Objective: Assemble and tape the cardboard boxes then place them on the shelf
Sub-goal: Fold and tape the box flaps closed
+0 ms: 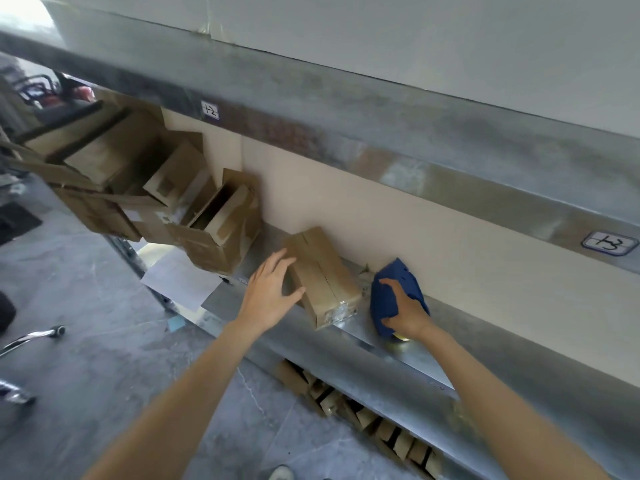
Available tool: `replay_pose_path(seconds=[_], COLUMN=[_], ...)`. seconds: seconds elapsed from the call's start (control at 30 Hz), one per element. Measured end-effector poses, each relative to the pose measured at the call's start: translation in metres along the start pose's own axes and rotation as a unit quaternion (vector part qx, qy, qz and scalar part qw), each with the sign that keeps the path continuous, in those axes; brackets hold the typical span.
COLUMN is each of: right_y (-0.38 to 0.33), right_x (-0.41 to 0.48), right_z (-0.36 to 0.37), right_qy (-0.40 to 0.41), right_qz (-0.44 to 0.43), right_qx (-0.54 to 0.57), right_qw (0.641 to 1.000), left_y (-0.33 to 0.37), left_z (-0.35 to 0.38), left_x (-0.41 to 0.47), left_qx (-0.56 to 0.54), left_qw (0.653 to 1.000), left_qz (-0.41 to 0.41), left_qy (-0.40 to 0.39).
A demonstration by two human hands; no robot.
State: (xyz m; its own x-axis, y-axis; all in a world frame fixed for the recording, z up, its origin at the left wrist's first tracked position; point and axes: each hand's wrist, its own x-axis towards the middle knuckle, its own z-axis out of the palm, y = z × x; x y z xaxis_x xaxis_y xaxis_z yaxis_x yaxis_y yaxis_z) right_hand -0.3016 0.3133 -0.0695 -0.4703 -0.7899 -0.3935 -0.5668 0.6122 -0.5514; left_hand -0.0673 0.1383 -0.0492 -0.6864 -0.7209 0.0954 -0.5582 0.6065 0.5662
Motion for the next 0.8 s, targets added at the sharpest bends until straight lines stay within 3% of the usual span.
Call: replay_pose_path(seconds=[0.37,0.57,0.8], right_y=[-0.003,-0.012,-0.041], right_x=[0.012,-0.004,-0.017], right_z=[-0.001,-0.006,-0.03], right_qy=[0.058,0.132,0.079], right_qz=[0.067,0.002,-0.1], right_qx=[0.094,0.066,0.01], right_qw=[0.992,0.989,0.992], left_y=[0.018,0.005,0.002], left_z=[0.033,0.041,0.015], left_x=[-0.012,-0.009,0.002], left_qx=[-0.017,-0.019,-0.026], left_qw=[0.997,0.996,0.991], left_qz=[0.024,0.06,0.077], left_qy=[-0.077,-0.058,-0.104])
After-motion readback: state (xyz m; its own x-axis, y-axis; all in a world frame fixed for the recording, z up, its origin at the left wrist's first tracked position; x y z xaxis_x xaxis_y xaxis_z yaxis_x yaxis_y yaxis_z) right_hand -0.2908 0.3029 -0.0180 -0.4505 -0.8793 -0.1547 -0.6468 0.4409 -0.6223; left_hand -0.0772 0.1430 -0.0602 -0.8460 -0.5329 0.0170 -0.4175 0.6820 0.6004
